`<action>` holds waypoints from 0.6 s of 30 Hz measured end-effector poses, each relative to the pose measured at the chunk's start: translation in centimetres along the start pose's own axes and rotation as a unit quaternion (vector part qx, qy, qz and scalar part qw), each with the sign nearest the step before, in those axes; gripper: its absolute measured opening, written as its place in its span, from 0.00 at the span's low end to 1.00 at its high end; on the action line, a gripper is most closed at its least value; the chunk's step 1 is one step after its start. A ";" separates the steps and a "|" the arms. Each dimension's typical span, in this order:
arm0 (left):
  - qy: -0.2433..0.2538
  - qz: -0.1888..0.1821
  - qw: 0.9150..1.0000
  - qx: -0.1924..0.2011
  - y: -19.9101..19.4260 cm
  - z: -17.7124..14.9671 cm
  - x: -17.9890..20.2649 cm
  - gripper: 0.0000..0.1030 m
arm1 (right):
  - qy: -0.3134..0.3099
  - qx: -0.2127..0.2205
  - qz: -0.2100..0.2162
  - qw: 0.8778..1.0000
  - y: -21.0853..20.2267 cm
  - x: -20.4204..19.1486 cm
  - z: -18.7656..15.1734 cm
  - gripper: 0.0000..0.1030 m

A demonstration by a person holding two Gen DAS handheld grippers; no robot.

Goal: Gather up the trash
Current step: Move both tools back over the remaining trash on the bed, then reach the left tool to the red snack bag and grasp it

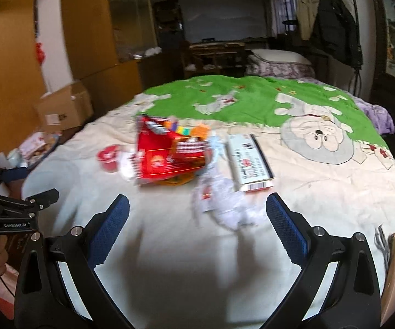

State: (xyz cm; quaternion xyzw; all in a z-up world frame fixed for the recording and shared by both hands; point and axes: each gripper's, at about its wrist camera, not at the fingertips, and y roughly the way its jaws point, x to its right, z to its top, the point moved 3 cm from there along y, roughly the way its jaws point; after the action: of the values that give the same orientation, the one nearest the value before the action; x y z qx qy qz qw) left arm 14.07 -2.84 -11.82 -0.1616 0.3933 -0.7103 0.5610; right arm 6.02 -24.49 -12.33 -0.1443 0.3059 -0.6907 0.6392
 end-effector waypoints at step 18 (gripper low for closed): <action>0.020 -0.138 0.990 0.030 4.2 8.7 6.3 0.94 | 0.113 -0.012 -0.003 0.994 3.9 5.6 -1.4 0.93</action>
State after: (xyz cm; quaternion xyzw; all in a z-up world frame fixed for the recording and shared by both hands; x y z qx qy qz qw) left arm 20.69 -12.24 -10.70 -0.1832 0.3572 -0.7953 0.4542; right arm 7.46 -29.63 -16.83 -0.0740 0.3835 -0.7008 0.5969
